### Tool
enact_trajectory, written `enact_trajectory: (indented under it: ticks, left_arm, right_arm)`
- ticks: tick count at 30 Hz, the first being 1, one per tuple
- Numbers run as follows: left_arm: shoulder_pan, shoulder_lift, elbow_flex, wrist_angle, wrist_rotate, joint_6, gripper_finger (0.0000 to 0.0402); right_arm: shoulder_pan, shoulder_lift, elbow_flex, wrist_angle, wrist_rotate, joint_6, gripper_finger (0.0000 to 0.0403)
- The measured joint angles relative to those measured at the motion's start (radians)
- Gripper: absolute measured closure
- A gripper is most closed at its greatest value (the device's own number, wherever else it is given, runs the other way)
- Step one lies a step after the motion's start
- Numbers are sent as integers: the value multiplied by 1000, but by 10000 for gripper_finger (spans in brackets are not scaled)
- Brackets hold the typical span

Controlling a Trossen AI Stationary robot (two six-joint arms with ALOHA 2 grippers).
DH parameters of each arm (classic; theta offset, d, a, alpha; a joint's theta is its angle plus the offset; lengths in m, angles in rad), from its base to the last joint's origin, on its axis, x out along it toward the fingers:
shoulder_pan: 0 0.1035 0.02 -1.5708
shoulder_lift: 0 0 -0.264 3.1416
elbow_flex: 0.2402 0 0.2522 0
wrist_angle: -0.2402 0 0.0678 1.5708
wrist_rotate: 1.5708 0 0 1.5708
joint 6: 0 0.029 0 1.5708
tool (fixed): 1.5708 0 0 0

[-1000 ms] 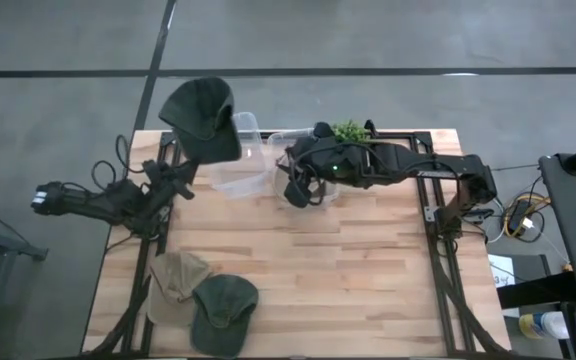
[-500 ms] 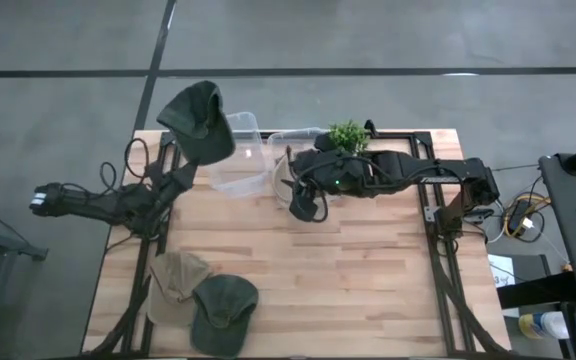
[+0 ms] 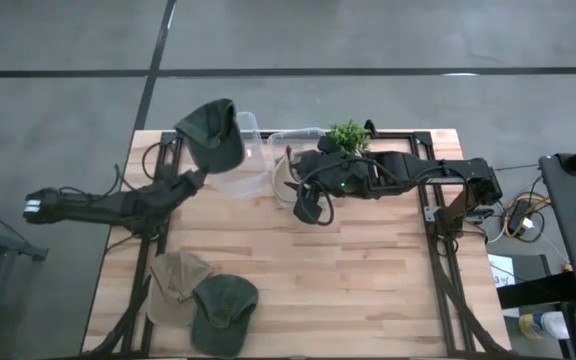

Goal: Pick & Place hat
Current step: Put the right black cap into the left transparent bin, then put the black cap into the left transparent bin

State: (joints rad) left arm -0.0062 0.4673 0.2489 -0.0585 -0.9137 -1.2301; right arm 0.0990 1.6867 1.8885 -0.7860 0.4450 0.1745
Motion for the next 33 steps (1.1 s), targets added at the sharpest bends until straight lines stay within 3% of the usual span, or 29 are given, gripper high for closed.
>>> enact_trajectory:
  ticks: [6,14,19,26,30,33]
  left_arm:
    - [48,22,2,2,116,-50,389]
    - [91,45,25,2,168,-50,380]
    - [110,58,50,7,250,5,330]
    - [110,51,70,4,242,31,244]
    - [108,48,97,5,306,85,232]
    - [107,48,113,5,408,138,231]
  right_arm:
    - [0,0,0,0,0,-25,202]
    - [2,0,0,-28,0,-26,202]
    - [1,0,0,-48,0,-25,202]
    - [1,0,0,-50,0,-12,202]
    - [2,0,0,-80,-15,29,202]
    - [2,0,-6,-100,-92,67,202]
